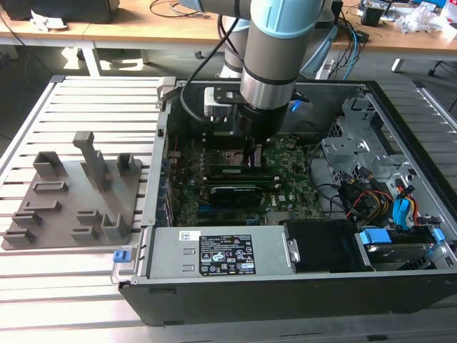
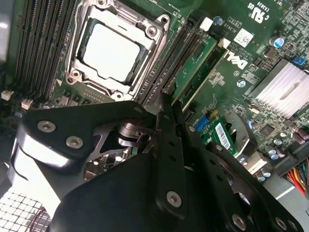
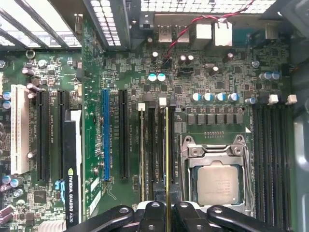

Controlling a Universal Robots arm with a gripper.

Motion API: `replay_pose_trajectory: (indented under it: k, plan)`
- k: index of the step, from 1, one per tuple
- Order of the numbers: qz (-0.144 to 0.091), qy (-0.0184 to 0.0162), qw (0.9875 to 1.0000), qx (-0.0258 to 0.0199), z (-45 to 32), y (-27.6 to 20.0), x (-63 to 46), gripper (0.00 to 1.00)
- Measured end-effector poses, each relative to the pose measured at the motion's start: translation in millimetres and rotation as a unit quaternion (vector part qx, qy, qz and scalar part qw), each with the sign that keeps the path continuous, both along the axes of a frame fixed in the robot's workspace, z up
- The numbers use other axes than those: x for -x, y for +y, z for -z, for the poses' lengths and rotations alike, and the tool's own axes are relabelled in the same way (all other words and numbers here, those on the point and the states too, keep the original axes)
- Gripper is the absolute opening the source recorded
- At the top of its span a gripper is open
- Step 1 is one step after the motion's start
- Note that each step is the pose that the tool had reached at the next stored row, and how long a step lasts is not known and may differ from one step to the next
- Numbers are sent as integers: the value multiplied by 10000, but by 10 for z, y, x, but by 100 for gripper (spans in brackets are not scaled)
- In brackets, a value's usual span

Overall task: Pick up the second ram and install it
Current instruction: 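Insert the second ram into the second slot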

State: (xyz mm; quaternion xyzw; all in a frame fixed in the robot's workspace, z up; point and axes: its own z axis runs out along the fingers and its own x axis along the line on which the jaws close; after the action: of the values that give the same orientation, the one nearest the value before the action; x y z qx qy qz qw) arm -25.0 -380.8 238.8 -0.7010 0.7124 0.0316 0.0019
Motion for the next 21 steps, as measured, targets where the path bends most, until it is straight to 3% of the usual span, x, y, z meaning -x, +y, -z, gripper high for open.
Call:
replay_pose_trajectory:
  k: [14, 21]
  plan:
    - [-31, 0, 10000, 1, 116, 5, 22, 14]
    - [-171, 0, 9999, 0, 122, 23, 22, 14]
